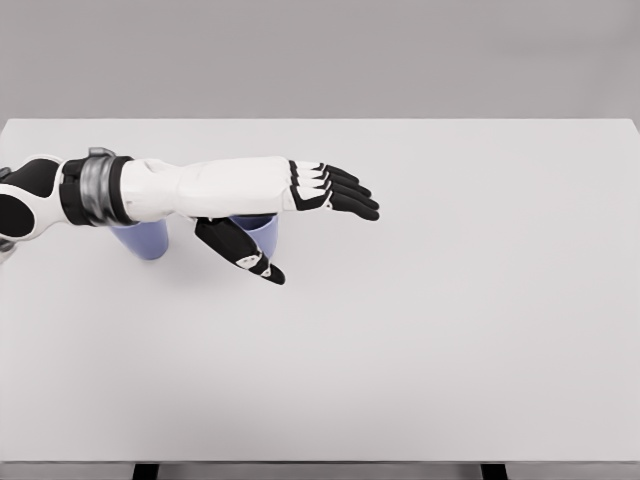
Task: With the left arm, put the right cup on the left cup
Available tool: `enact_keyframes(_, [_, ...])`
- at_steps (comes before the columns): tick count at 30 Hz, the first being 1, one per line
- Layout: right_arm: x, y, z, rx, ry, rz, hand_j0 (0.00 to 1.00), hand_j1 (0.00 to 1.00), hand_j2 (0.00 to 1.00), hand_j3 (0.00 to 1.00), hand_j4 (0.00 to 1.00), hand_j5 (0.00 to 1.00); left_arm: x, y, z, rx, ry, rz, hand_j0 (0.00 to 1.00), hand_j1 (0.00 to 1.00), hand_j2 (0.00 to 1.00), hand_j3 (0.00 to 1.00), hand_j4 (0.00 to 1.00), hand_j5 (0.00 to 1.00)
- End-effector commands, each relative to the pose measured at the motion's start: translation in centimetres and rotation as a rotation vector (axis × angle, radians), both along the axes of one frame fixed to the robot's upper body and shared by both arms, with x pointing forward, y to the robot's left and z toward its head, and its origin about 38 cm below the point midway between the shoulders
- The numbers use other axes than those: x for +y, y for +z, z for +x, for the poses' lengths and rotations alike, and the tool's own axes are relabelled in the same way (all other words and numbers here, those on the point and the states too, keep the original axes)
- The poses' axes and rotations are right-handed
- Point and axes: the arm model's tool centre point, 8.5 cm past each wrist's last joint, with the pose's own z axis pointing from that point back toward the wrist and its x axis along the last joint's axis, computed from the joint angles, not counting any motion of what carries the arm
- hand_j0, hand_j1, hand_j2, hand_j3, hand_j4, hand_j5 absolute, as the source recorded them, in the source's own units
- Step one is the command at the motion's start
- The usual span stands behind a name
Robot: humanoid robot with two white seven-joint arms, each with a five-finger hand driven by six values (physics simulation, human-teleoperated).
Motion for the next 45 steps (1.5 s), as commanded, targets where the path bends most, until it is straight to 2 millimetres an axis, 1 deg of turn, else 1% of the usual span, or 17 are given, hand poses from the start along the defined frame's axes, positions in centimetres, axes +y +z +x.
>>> enact_keyframes(1, [0.0, 0.0, -0.5, 0.013, -0.002, -0.002, 1.00, 1.00, 1.00, 1.00, 1.00, 1.00, 0.3, 0.0, 0.1, 0.008, 0.010, -0.001, 1.00, 1.00, 1.00, 1.00, 1.00, 1.00])
enact_keyframes(2, [0.0, 0.1, -1.6, 0.031, -0.004, -0.002, 1.00, 1.00, 1.00, 1.00, 1.00, 1.00, 0.6, -0.1, 0.1, 0.010, 0.016, 0.003, 1.00, 1.00, 1.00, 1.00, 1.00, 1.00])
enact_keyframes(3, [0.0, 0.1, -1.6, 0.031, -0.007, -0.001, 1.00, 1.00, 1.00, 1.00, 1.00, 1.00, 1.5, 0.2, 0.3, -0.002, 0.038, 0.015, 1.00, 1.00, 1.00, 1.00, 1.00, 1.00])
enact_keyframes(4, [0.0, 0.1, -1.4, 0.023, -0.003, 0.000, 1.00, 1.00, 1.00, 1.00, 1.00, 1.00, 2.5, 1.7, 0.6, -0.044, 0.064, 0.029, 1.00, 1.00, 1.00, 1.00, 1.00, 1.00])
enact_keyframes(6, [0.0, 0.1, -1.6, 0.029, -0.004, -0.001, 1.00, 1.00, 1.00, 1.00, 1.00, 1.00, 5.7, 3.9, 1.0, -0.129, 0.141, 0.087, 1.00, 1.00, 1.00, 1.00, 1.00, 1.00])
enact_keyframes(9, [0.0, 0.1, -1.6, 0.029, -0.004, -0.001, 1.00, 1.00, 1.00, 1.00, 1.00, 1.00, 5.7, 4.0, 1.1, -0.174, 0.142, 0.112, 1.00, 1.00, 1.00, 1.00, 1.00, 1.00])
enact_keyframes(11, [0.0, 0.1, -1.6, 0.030, -0.002, -0.001, 1.00, 1.00, 1.00, 1.00, 1.00, 1.00, 5.3, 3.5, 1.0, -0.170, 0.141, 0.097, 1.00, 1.00, 1.00, 1.00, 1.00, 1.00])
enact_keyframes(14, [0.0, 0.1, -1.6, 0.029, -0.004, -0.001, 1.00, 1.00, 1.00, 1.00, 1.00, 1.00, 4.8, 0.9, 1.4, -0.096, 0.179, 0.166, 1.00, 1.00, 1.00, 1.00, 1.00, 1.00])
enact_keyframes(16, [0.0, 0.1, -1.6, 0.030, -0.002, -0.001, 1.00, 1.00, 1.00, 1.00, 1.00, 1.00, 4.5, -2.4, 2.6, 0.026, 0.299, 0.357, 1.00, 1.00, 1.00, 1.00, 1.00, 1.00])
enact_keyframes(20, [0.0, 0.1, -1.6, 0.030, -0.002, -0.001, 1.00, 1.00, 1.00, 1.00, 1.00, 1.00, 4.2, -1.5, 3.4, 0.066, 0.350, 0.384, 1.00, 1.00, 1.00, 1.00, 1.00, 1.00])
enact_keyframes(23, [0.0, 0.1, -1.6, 0.030, -0.002, -0.001, 1.00, 1.00, 1.00, 1.00, 1.00, 1.00, 3.4, -2.0, 4.1, 0.067, 0.362, 0.416, 1.00, 1.00, 1.00, 1.00, 1.00, 1.00])
enact_keyframes(31, [0.0, 0.1, -1.6, 0.030, -0.002, -0.001, 1.00, 1.00, 1.00, 1.00, 1.00, 1.00, 4.6, -3.1, 6.5, 0.024, 0.431, 0.473, 1.00, 1.00, 1.00, 1.00, 1.00, 1.00])
enact_keyframes(32, [0.0, 0.1, -1.6, 0.030, -0.002, -0.001, 1.00, 1.00, 1.00, 1.00, 1.00, 1.00, 4.2, -3.3, 6.7, 0.025, 0.428, 0.473, 1.00, 1.00, 1.00, 1.00, 1.00, 1.00])
enact_keyframes(35, [0.0, 0.1, -1.6, 0.030, -0.002, -0.001, 1.00, 1.00, 1.00, 1.00, 1.00, 1.00, 3.5, -4.3, 7.4, 0.042, 0.426, 0.479, 1.00, 1.00, 1.00, 1.00, 1.00, 1.00])
enact_keyframes(37, [0.0, 0.1, -1.6, 0.028, -0.002, -0.001, 1.00, 1.00, 1.00, 1.00, 1.00, 1.00, 3.8, -5.3, 7.5, 0.063, 0.438, 0.486, 1.00, 1.00, 1.00, 1.00, 1.00, 1.00])
enact_keyframes(42, [0.0, 0.1, -1.6, 0.030, -0.002, -0.001, 1.00, 1.00, 1.00, 1.00, 1.00, 1.00, 3.7, -5.1, 7.5, 0.060, 0.435, 0.481, 1.00, 1.00, 1.00, 1.00, 1.00, 1.00])
enact_keyframes(45, [0.0, 0.1, -1.6, 0.030, -0.002, -0.001, 1.00, 1.00, 1.00, 1.00, 1.00, 1.00, 4.5, -5.4, 8.1, 0.066, 0.462, 0.490, 1.00, 1.00, 1.00, 1.00, 1.00, 1.00])
